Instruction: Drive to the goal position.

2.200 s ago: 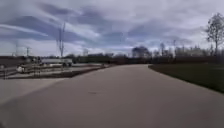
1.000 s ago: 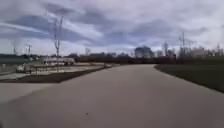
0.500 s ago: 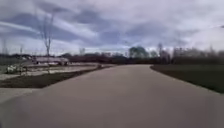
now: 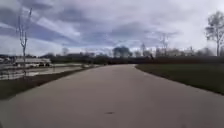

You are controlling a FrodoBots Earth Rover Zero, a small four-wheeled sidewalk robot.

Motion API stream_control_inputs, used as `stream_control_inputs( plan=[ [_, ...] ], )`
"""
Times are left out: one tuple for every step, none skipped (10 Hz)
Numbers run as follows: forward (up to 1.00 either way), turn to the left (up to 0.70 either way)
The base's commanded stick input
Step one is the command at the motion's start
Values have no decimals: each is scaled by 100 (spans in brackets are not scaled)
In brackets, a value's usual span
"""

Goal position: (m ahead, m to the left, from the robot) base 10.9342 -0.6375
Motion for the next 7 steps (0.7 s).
stream_control_inputs(
  plan=[
    [100,0],
    [100,0],
    [100,0],
    [100,0],
    [100,0],
    [100,0],
    [100,0]
  ],
)
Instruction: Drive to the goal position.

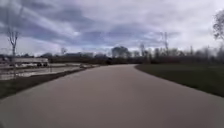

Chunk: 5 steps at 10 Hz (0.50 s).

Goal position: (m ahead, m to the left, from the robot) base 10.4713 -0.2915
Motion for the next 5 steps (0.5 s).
stream_control_inputs(
  plan=[
    [100,0],
    [100,0],
    [100,0],
    [100,0],
    [100,0]
  ],
)
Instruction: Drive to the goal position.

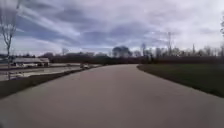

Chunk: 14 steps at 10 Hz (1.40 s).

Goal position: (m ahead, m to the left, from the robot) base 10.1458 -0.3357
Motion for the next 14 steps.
stream_control_inputs(
  plan=[
    [100,0],
    [100,0],
    [100,0],
    [100,0],
    [100,0],
    [100,0],
    [100,0],
    [100,0],
    [100,0],
    [100,0],
    [100,0],
    [100,0],
    [100,0],
    [100,0]
  ],
)
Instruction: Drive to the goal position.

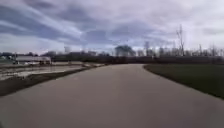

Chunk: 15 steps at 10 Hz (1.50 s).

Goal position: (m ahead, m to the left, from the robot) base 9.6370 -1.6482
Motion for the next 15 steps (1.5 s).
stream_control_inputs(
  plan=[
    [100,0],
    [100,0],
    [100,0],
    [100,0],
    [100,0],
    [100,0],
    [100,0],
    [100,0],
    [100,0],
    [100,0],
    [100,0],
    [100,0],
    [100,0],
    [100,0],
    [100,0]
  ],
)
